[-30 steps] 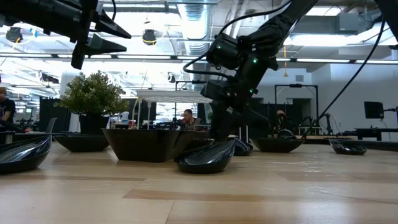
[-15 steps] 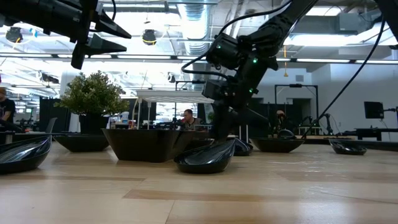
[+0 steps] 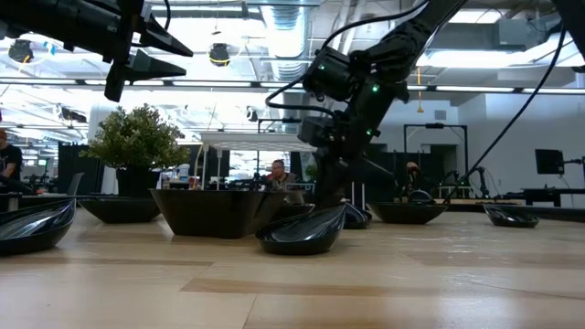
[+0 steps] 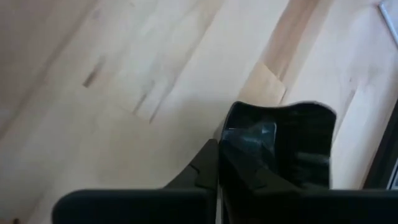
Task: Pick & Place Mini shaped plates
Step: Stack the top right distorted square plate on the top of the distorted square plates on the shelf
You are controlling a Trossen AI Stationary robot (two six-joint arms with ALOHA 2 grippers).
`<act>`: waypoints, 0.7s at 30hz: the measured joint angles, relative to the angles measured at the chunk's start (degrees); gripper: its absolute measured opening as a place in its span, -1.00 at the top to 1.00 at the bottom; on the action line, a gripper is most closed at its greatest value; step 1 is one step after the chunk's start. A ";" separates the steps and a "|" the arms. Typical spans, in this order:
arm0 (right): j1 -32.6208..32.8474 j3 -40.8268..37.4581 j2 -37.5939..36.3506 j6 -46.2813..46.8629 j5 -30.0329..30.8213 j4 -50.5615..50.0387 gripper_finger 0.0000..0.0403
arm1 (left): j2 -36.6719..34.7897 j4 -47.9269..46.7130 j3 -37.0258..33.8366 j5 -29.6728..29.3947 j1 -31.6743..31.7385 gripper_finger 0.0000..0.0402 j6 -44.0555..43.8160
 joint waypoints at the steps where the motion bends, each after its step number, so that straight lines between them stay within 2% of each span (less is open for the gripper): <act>1: 0.23 0.00 -0.02 0.00 0.04 0.02 0.98 | 0.00 0.00 0.00 0.00 0.00 0.23 0.01; 5: 1.35 0.38 -0.86 0.11 0.12 -0.41 0.98 | 0.00 0.00 0.00 0.00 0.01 0.23 0.01; 9: 1.73 2.88 -1.93 5.38 -1.00 -3.35 0.99 | 0.00 0.00 0.00 0.02 0.01 0.23 0.01; 15: 0.70 6.48 -5.76 10.50 -5.26 -8.23 0.99 | -0.02 0.08 0.03 0.02 0.00 0.23 -0.01; 21: 1.19 8.98 -10.88 11.59 -12.01 -10.46 0.99 | -0.02 0.45 0.09 0.03 0.01 0.23 0.16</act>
